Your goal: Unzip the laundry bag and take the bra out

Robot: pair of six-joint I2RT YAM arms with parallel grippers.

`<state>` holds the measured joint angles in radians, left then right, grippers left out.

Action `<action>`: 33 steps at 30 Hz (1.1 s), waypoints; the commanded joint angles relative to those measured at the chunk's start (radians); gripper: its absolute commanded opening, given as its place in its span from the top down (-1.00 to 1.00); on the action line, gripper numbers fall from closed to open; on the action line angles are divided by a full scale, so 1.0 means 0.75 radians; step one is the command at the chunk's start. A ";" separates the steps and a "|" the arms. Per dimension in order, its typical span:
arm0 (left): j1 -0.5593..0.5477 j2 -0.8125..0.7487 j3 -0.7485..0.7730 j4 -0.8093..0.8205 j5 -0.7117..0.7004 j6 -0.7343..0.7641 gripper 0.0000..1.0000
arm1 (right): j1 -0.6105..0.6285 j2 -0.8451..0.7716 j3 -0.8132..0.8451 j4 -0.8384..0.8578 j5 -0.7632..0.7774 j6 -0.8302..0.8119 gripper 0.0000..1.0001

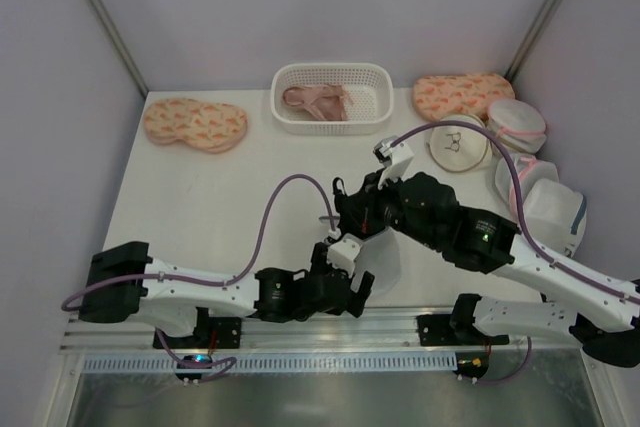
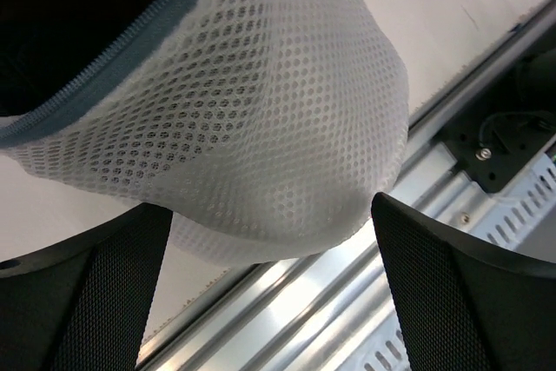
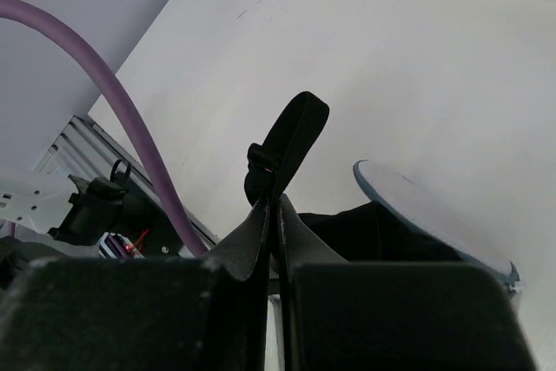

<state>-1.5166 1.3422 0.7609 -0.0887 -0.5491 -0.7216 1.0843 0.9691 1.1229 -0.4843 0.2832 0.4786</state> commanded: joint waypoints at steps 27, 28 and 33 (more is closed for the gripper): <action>-0.001 -0.104 -0.104 -0.035 -0.055 -0.026 1.00 | -0.008 -0.132 0.055 -0.009 0.532 -0.014 0.93; -0.001 -0.108 -0.114 -0.043 -0.049 -0.028 1.00 | -0.010 -0.137 0.063 -0.017 0.577 -0.018 0.93; -0.001 -0.117 -0.166 -0.074 -0.012 -0.058 1.00 | -0.030 -0.210 0.074 0.065 0.806 -0.122 0.93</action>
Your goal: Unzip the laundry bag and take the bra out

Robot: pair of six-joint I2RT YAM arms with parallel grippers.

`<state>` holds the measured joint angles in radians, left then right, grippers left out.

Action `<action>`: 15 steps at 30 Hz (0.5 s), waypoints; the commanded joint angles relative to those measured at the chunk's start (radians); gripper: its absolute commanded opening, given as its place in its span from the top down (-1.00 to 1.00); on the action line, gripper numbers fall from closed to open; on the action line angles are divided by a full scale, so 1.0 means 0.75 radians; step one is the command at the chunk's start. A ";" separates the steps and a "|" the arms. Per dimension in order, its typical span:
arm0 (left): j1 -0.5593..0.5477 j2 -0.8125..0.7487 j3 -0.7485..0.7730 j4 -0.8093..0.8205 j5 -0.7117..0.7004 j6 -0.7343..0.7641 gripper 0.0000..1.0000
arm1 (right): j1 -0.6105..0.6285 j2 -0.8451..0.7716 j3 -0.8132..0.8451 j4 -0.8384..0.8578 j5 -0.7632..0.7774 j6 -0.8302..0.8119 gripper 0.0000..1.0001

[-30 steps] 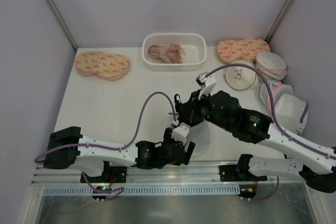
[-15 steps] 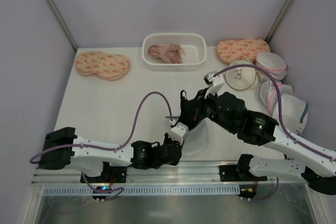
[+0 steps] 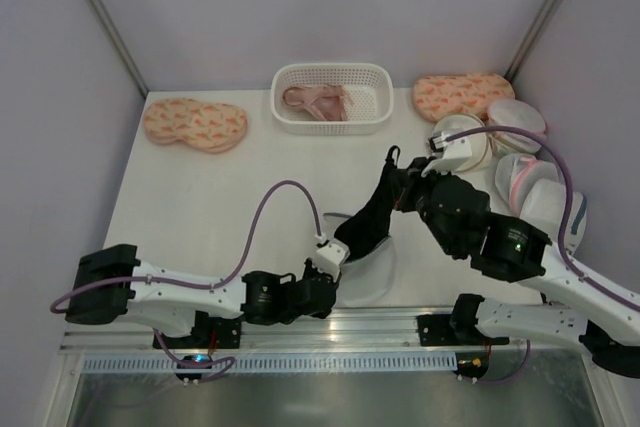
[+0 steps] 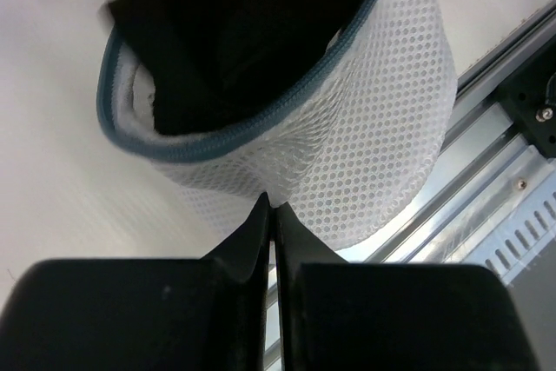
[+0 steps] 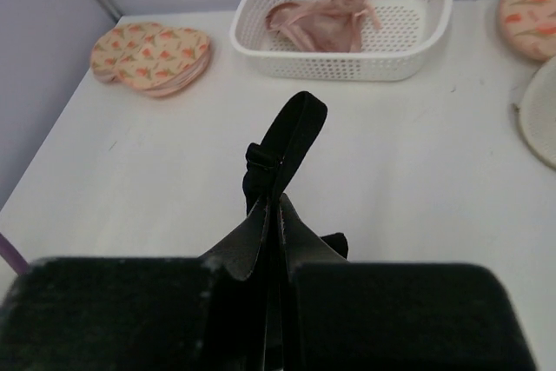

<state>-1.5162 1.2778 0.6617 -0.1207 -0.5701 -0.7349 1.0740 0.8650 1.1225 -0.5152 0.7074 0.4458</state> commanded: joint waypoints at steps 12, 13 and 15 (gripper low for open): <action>-0.001 -0.123 -0.111 -0.039 -0.046 -0.039 1.00 | -0.184 -0.055 0.246 0.351 0.239 -0.439 0.93; -0.001 -0.123 -0.107 -0.052 -0.054 -0.029 1.00 | -0.215 -0.043 0.266 0.356 0.192 -0.449 0.93; -0.001 -0.123 -0.095 -0.064 -0.078 -0.024 1.00 | -0.248 0.004 0.338 0.341 0.147 -0.455 0.93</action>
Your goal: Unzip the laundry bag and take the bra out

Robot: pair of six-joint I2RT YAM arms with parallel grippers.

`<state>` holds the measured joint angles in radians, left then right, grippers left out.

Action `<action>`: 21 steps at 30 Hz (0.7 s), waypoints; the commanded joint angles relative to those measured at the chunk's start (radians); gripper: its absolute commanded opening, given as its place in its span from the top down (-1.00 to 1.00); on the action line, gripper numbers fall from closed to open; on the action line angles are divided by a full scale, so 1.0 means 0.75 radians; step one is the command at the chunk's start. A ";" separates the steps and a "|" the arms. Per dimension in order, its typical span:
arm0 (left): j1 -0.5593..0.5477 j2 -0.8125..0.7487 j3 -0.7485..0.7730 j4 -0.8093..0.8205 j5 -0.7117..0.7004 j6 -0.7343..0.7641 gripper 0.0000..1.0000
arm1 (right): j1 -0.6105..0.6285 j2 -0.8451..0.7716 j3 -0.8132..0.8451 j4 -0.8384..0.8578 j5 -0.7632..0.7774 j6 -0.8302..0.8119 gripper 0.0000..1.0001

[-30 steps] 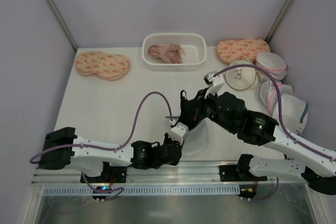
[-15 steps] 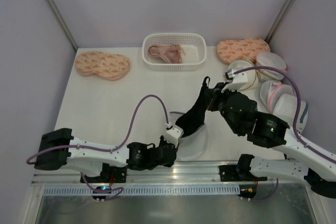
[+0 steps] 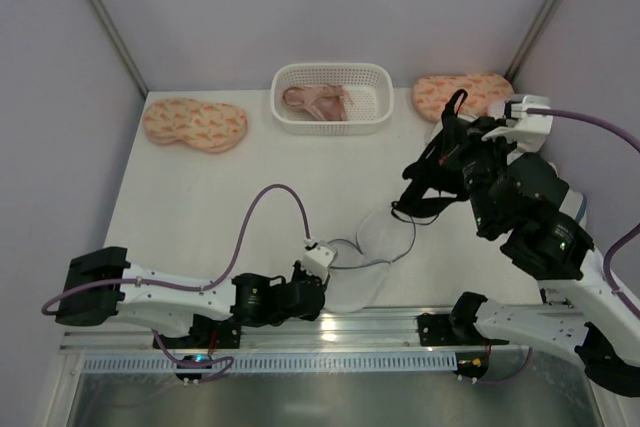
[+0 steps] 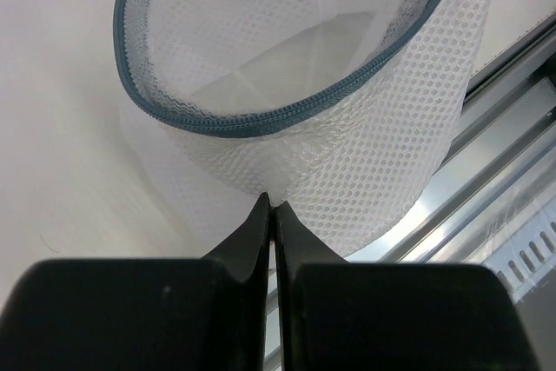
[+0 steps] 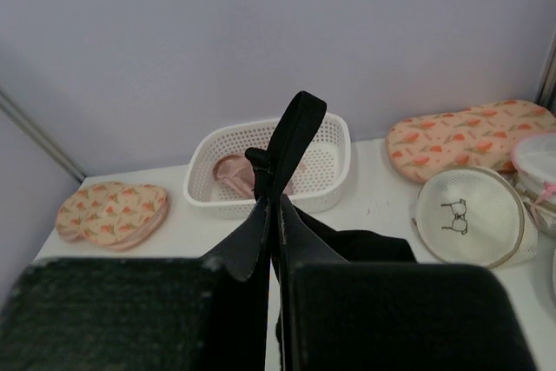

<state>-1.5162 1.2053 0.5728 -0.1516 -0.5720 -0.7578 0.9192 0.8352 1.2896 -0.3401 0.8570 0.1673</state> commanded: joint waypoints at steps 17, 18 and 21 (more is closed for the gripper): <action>-0.001 -0.214 -0.033 -0.072 -0.100 0.025 1.00 | -0.481 0.847 0.865 -0.166 -0.676 -0.057 0.93; -0.001 -0.232 -0.038 -0.078 -0.102 0.027 1.00 | -0.509 0.896 0.902 -0.170 -0.705 -0.051 0.93; -0.001 -0.298 -0.040 -0.100 -0.109 0.039 1.00 | -0.544 1.109 1.088 -0.213 -0.799 -0.043 0.93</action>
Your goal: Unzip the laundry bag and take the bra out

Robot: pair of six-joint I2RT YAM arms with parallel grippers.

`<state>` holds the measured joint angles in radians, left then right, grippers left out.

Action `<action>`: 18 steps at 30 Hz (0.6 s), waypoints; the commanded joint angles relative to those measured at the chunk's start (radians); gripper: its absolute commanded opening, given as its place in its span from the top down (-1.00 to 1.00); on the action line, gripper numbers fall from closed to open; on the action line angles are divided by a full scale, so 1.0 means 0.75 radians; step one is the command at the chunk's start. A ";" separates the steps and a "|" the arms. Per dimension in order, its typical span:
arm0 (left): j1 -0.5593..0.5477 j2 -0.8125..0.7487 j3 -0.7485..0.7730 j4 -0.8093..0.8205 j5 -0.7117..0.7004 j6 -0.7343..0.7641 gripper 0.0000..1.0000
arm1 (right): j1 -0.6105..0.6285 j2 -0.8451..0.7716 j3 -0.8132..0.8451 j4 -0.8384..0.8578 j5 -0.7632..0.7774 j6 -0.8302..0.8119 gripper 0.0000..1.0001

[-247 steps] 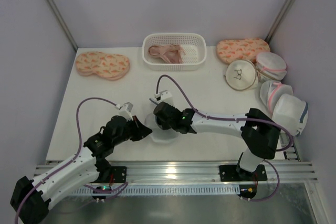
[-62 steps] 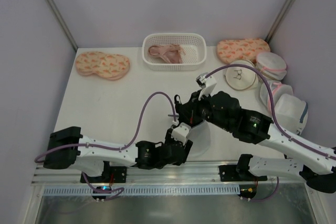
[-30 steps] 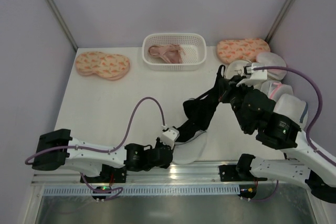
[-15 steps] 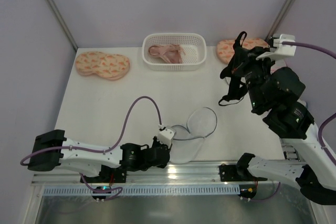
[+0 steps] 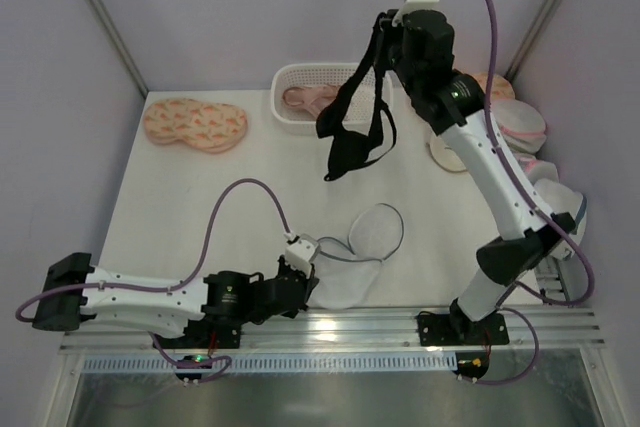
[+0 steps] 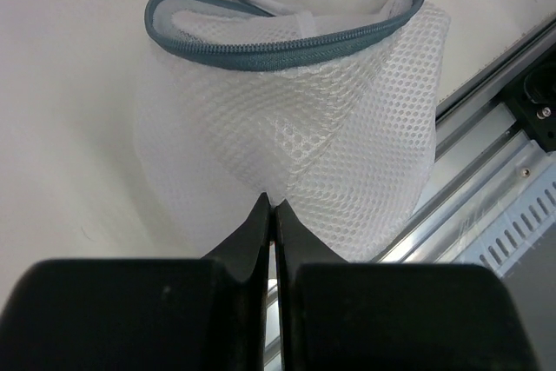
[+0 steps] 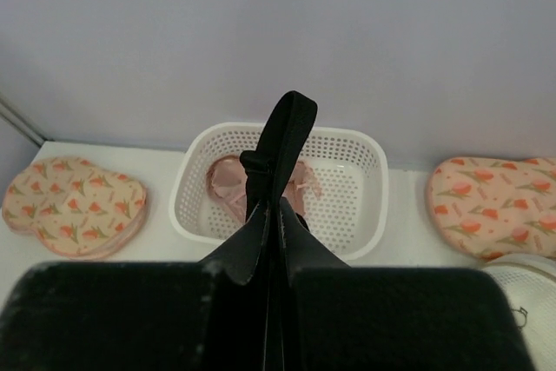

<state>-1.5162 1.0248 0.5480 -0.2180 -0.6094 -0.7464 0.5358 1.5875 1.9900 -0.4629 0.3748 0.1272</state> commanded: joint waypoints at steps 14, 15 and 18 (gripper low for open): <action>-0.001 -0.274 -0.007 -0.090 -0.049 0.022 1.00 | -0.209 0.720 0.552 0.167 -0.477 0.113 0.93; -0.001 -0.282 -0.009 -0.094 -0.049 0.011 1.00 | -0.223 0.732 0.550 0.202 -0.477 0.111 0.93; -0.001 -0.291 -0.021 -0.084 -0.044 -0.007 1.00 | -0.250 0.787 0.570 0.318 -0.479 0.113 0.93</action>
<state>-1.5162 0.8223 0.5430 -0.2901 -0.6197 -0.7300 0.3683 2.1834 2.3592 -0.3969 0.0525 0.1928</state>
